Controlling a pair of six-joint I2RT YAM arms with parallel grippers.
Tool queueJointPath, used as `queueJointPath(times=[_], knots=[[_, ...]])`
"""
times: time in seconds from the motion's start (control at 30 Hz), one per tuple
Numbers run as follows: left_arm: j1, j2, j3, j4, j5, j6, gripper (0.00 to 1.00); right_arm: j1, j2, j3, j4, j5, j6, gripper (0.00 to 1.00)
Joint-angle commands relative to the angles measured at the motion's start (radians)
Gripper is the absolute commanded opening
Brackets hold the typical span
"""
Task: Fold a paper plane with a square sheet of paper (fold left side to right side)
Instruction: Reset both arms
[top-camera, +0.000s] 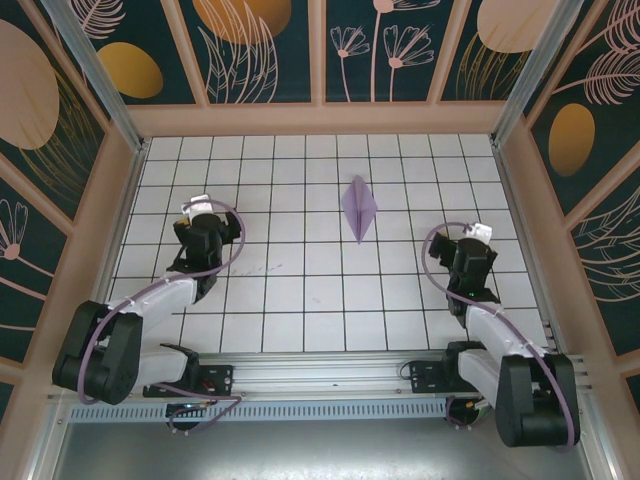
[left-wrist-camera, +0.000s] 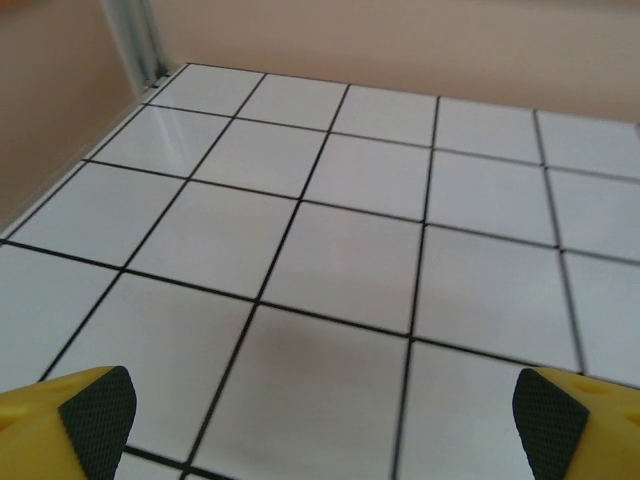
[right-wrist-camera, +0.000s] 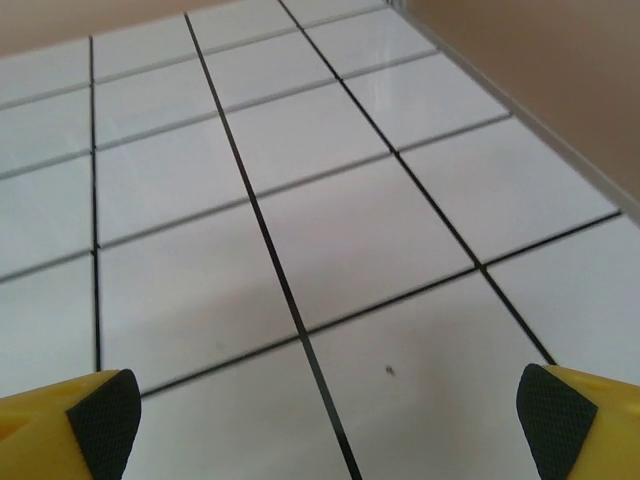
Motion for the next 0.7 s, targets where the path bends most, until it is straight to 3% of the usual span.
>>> queueJointPath(times=[0.0,0.13,0.3,0.67], knots=[[0.009,-0.036,-0.028,0.175,-0.039,0.118,0.99,-0.012,0.062,-0.053,0.332,-0.078,-0.056,0.99],[0.019,-0.089,-0.085,0.213,-0.043,0.173,0.99,-0.013,0.111,-0.066,0.459,-0.113,-0.071,0.99],[0.043,-0.123,-0.186,0.366,0.036,0.263,0.98,-0.022,0.213,-0.077,0.653,-0.171,-0.08,0.99],[0.126,0.036,-0.314,0.76,0.224,0.312,0.99,-0.028,0.538,-0.036,0.961,-0.247,-0.152,0.99]])
